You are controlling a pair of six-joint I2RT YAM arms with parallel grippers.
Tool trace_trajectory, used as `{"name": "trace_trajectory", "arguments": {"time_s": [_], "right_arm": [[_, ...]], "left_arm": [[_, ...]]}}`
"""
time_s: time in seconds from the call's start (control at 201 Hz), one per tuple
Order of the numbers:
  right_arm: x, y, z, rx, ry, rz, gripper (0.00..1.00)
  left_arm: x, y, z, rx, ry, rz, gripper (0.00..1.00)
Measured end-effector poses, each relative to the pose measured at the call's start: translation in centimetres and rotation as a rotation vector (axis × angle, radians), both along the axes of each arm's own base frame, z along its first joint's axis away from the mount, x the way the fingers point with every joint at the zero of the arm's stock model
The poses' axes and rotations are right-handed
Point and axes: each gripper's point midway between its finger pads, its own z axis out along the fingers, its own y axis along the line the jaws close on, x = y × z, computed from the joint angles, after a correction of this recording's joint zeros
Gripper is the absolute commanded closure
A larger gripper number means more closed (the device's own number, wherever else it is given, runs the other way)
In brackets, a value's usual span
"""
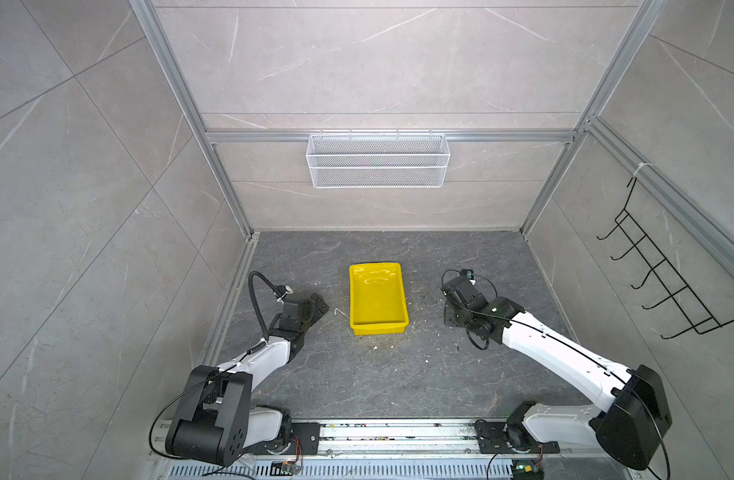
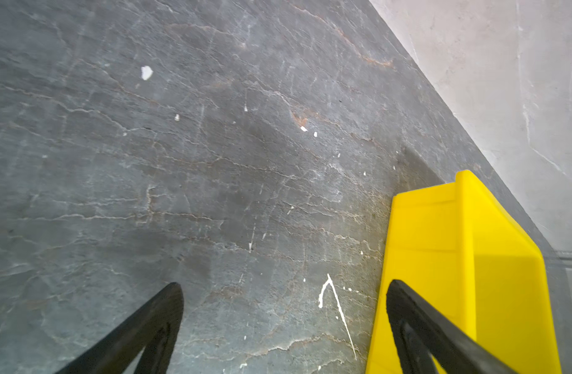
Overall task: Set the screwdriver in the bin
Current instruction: 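Lift the screwdriver with the right gripper and release it into the yellow bin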
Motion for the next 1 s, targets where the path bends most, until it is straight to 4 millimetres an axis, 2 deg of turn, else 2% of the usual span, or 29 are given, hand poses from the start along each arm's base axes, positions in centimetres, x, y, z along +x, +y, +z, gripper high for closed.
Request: {"name": "trace_trajectory", "arguments": {"time_s": [0.09, 0.189, 0.299, 0.428, 0.528, 0.672, 0.752, 0.866, 0.996], "right_arm": [[2.2, 3.4, 1.7, 0.04, -0.051, 0.039, 0.88], [5.2, 8.9, 1.4, 0.08, -0.067, 0.099, 0.87], [8.8, 14.9, -1.0, 0.142, -0.038, 0.129, 0.88], [11.5, 19.2, -4.7, 0.216, 0.015, 0.133, 0.88], [12.3, 21.0, -7.1, 0.239, 0.058, 0.133, 0.88], [13.0, 22.8, -9.0, 0.276, 0.094, 0.121, 0.87], [12.9, 23.3, -10.1, 0.288, 0.118, 0.113, 0.87], [12.9, 23.8, -11.7, 0.292, 0.155, 0.108, 0.85], [12.8, 24.2, -12.9, 0.287, 0.19, 0.111, 0.78]], "left_arm": [[0.0, 0.1, -0.2, -0.007, 0.015, 0.009, 0.02], [-0.1, 0.3, 0.1, -0.006, 0.011, 0.015, 0.02], [0.0, 0.8, 1.4, 0.005, -0.029, 0.041, 0.02], [0.0, 1.2, 2.1, 0.004, -0.056, 0.065, 0.04], [-0.1, 1.2, 1.7, -0.012, -0.046, 0.079, 0.03], [-0.7, 1.3, 0.0, -0.031, -0.009, 0.102, 0.04], [-1.1, 1.4, -0.9, -0.032, 0.014, 0.106, 0.04], [-1.0, 1.3, -1.0, -0.037, 0.017, 0.109, 0.04], [-0.9, 1.2, -1.0, -0.048, 0.012, 0.11, 0.04]]}}
